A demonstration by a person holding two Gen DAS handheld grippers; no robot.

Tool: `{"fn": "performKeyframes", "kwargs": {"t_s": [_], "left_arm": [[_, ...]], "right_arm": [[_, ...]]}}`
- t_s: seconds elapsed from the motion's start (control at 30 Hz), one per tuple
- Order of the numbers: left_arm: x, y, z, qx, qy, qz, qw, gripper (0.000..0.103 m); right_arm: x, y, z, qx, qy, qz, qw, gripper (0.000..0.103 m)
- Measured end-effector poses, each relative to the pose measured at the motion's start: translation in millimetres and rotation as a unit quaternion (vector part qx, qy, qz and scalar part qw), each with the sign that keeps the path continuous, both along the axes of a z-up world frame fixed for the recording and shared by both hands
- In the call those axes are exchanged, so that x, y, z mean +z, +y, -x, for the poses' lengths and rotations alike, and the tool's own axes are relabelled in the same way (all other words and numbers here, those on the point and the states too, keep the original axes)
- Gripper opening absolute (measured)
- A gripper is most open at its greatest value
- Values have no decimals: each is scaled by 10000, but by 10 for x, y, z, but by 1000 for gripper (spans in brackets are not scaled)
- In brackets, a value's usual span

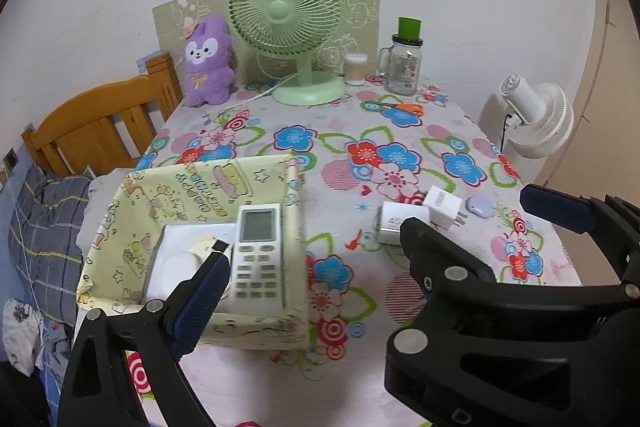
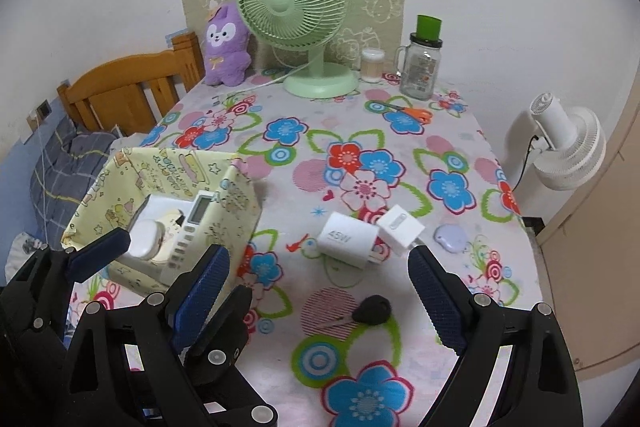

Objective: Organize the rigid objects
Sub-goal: 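Withdraw both tools from the box toward the two white chargers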

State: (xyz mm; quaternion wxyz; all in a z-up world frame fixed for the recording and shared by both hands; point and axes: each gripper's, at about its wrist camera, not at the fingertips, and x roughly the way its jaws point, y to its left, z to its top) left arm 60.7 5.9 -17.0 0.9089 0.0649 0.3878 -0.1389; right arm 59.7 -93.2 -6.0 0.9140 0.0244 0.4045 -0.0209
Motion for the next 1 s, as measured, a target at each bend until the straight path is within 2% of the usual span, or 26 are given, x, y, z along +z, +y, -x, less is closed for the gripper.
{"fn": "performKeyframes", "kwargs": {"t_s": [0.27, 0.43, 0.67, 1.0], "left_arm": [[20, -262, 40, -205, 15, 42, 9998, 97], [22, -426, 68, -285, -128, 8, 9995, 97], [-38, -601, 19, -454, 90, 193, 9987, 97], [-223, -825, -85, -503, 247, 124, 9983, 97]], "right_arm": [[25, -245, 85, -137, -41, 47, 9999, 93], [20, -403, 125, -268, -35, 36, 9996, 93], [-59, -655, 117, -388, 68, -150, 9991, 93], [-267, -924, 38, -528, 179, -148, 9983, 93]]}}
